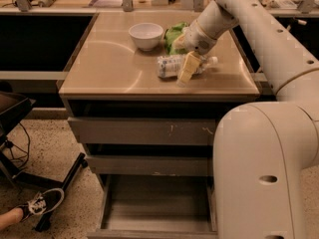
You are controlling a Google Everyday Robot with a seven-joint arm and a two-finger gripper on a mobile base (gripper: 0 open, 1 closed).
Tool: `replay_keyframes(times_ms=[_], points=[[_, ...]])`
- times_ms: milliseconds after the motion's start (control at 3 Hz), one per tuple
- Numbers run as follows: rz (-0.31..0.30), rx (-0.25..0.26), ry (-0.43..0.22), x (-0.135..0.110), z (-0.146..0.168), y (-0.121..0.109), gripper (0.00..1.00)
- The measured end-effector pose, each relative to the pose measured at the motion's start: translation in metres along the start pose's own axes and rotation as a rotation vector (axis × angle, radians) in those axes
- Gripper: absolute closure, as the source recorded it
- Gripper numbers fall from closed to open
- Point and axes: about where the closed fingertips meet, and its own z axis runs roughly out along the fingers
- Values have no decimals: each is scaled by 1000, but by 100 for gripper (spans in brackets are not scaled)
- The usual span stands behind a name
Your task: Place blue plastic bottle into bottom drawer
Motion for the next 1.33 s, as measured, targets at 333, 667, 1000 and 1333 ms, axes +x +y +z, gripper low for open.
replay_keyframes(times_ms=[333,667,1000,1333], points=[[0,0,0,0,0,0,0],[0,0,0,0,0,0,19],[0,0,0,0,0,0,42],[2,6,0,-1,3,-2,65]])
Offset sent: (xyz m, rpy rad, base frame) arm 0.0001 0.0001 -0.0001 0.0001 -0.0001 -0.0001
